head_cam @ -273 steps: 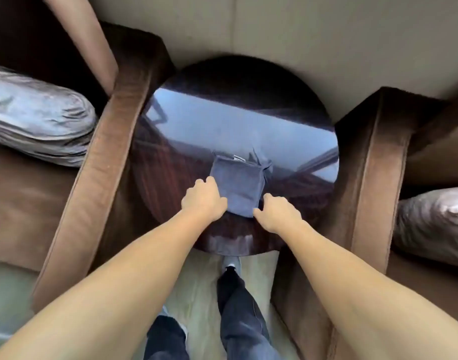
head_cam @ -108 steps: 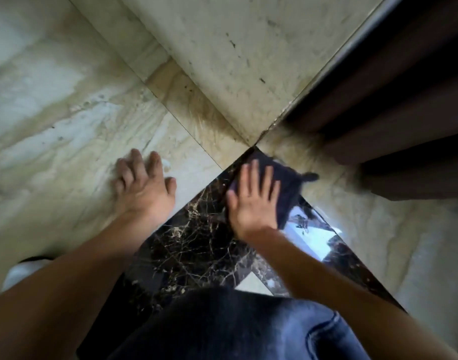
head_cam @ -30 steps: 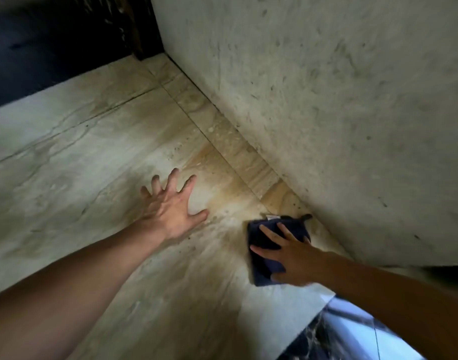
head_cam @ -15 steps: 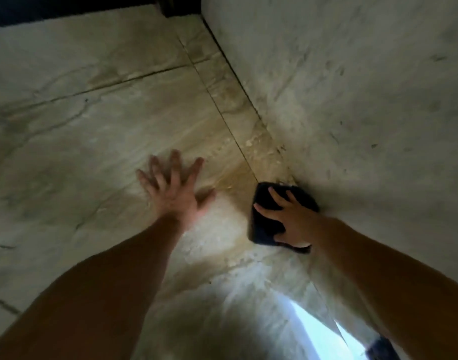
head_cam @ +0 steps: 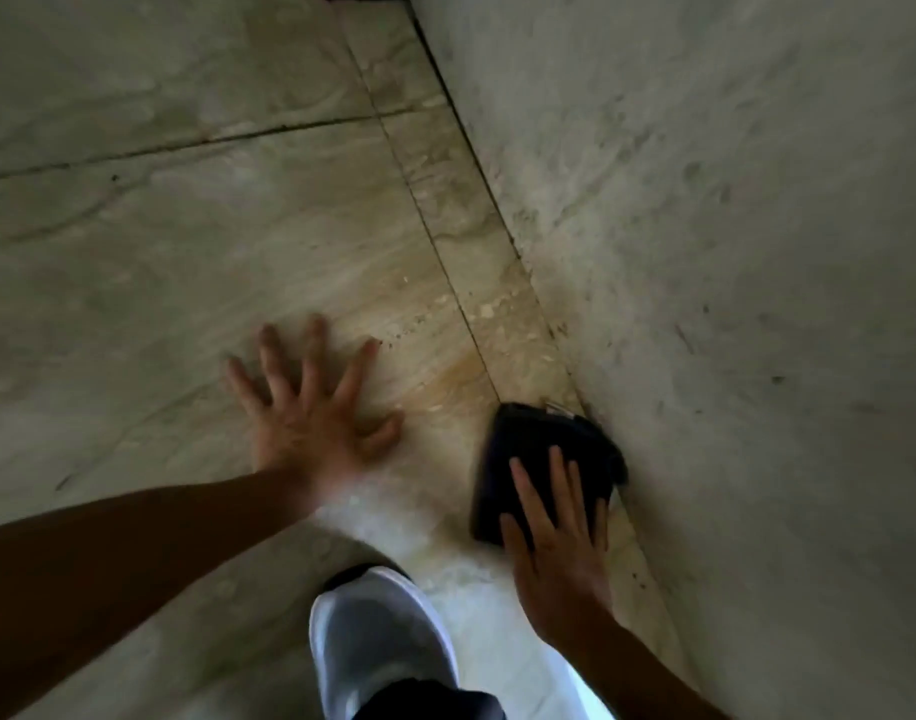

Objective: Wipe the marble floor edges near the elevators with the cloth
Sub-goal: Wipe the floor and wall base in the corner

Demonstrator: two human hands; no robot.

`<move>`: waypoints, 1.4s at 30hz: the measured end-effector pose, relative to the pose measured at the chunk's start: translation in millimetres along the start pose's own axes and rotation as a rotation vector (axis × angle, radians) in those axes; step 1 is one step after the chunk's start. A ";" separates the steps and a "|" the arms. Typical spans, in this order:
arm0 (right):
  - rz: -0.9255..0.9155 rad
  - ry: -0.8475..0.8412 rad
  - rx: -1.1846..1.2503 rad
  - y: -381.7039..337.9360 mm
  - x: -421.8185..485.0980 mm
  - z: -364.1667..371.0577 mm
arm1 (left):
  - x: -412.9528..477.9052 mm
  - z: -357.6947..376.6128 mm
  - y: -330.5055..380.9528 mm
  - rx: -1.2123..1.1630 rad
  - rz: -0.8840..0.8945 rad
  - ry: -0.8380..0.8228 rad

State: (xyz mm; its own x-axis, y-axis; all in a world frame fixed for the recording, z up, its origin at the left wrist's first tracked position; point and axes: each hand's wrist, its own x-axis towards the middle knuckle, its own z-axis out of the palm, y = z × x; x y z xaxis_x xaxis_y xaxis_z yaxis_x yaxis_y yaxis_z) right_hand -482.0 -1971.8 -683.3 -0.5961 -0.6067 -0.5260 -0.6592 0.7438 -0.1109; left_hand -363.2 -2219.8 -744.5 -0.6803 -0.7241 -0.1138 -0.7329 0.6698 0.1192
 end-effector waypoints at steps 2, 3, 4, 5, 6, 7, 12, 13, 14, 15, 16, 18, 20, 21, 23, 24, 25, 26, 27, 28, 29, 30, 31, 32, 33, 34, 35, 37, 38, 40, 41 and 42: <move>-0.004 0.106 0.006 8.5 5.7 5.6 | -0.8 -0.6 0.1 0.001 -0.049 -0.023; -0.029 0.110 -0.011 12.3 13.9 3.3 | -1.3 -5.0 1.3 -0.015 -0.043 -0.030; -0.068 0.109 -0.038 11.8 25.8 -2.6 | -0.7 -10.4 1.9 -0.037 -0.021 -0.029; -0.115 0.110 -0.081 7.1 40.7 -10.7 | -1.1 -13.2 1.5 -0.045 -0.006 -0.030; -0.160 0.123 -0.111 -1.3 56.4 -17.7 | -3.0 -13.8 0.9 -0.041 0.004 -0.032; -0.207 0.159 -0.139 -13.9 79.5 -27.6 | -1.7 -14.1 0.4 -0.031 0.010 -0.016; -0.293 0.239 -0.187 -95.9 223.2 -86.4 | 42.4 -30.1 -13.9 -0.042 -0.100 0.023; -0.285 0.207 -0.187 -111.2 245.5 -97.0 | 57.1 -32.9 -22.7 -0.047 -0.152 0.018; -0.288 0.171 -0.188 -124.1 261.1 -104.4 | 73.3 -35.5 -33.3 -0.057 -0.208 0.014; -0.302 0.145 -0.185 -130.0 265.1 -108.2 | 87.4 -38.6 -43.3 -0.068 -0.261 0.003; -0.325 0.148 -0.189 -127.4 259.7 -107.9 | 99.3 -41.7 -52.4 -0.079 -0.303 -0.012; -0.369 0.202 -0.230 -102.2 223.5 -91.1 | 114.5 -43.2 -67.1 -0.095 -0.341 -0.032; -0.380 0.243 -0.275 -59.9 160.7 -57.2 | 120.5 -40.6 -72.6 -0.125 -0.328 -0.037; -0.366 0.241 -0.297 -37.7 124.4 -36.1 | 118.5 -38.9 -73.3 -0.133 -0.317 -0.022; -0.318 0.211 -0.333 -1.5 66.5 -3.8 | 116.4 -29.5 -73.2 -0.141 -0.311 0.033; -0.316 0.221 -0.363 7.5 50.7 5.5 | 116.9 -25.3 -72.9 -0.137 -0.313 0.054; -0.307 0.227 -0.386 10.3 43.6 9.7 | 117.6 -24.1 -73.7 -0.134 -0.312 0.059; -0.324 0.239 -0.401 9.3 47.8 8.9 | 118.2 -24.4 -73.3 -0.136 -0.317 0.058; -0.372 0.249 -0.373 0.3 62.7 2.3 | 119.0 -25.4 -72.9 -0.144 -0.330 0.056; -0.418 0.275 -0.311 -16.7 85.5 -9.3 | 119.6 -26.8 -72.1 -0.151 -0.337 0.053; -0.456 0.300 -0.251 -39.6 119.1 -24.7 | 120.4 -28.6 -72.5 -0.148 -0.337 0.045; -0.487 0.321 -0.218 -68.3 164.4 -45.4 | 120.5 -30.2 -72.1 -0.139 -0.337 0.033; -0.501 0.327 -0.199 -101.8 210.2 -68.5 | 118.8 -30.8 -71.4 -0.123 -0.337 0.022; -0.504 0.320 -0.183 -134.2 255.1 -93.4 | 119.3 -32.2 -71.2 -0.108 -0.338 0.017; -0.495 0.288 -0.188 -163.1 293.8 -113.3 | 118.3 -31.4 -71.7 -0.101 -0.340 0.011; -0.469 0.240 -0.201 -186.3 325.9 -131.0 | 119.3 -31.7 -71.3 -0.099 -0.343 0.014; -0.449 0.189 -0.201 -199.9 342.4 -141.6 | 119.0 -32.3 -71.6 -0.103 -0.348 0.015; -0.439 0.169 -0.206 -199.0 337.3 -142.9 | 119.1 -34.9 -72.0 -0.132 -0.351 0.002; -0.449 0.215 -0.227 -185.6 319.2 -134.4 | 118.7 -36.2 -70.7 -0.147 -0.351 -0.004; -0.467 0.315 -0.218 -148.3 260.9 -95.8 | 118.5 -35.9 -71.3 -0.158 -0.360 0.003; -0.463 0.342 -0.224 -125.2 224.7 -73.6 | 117.9 -34.6 -69.6 -0.158 -0.362 0.006; -0.465 0.349 -0.247 -109.0 194.8 -58.6 | 118.6 -33.0 -70.4 -0.156 -0.368 0.013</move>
State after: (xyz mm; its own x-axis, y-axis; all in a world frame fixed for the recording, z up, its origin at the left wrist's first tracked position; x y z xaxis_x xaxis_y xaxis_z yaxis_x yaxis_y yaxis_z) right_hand -553.2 -2187.5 -724.2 -0.3084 -0.9379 -0.1589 -0.9470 0.3185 -0.0415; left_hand -391.9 -2358.3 -733.8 -0.3718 -0.9136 -0.1646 -0.9165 0.3331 0.2217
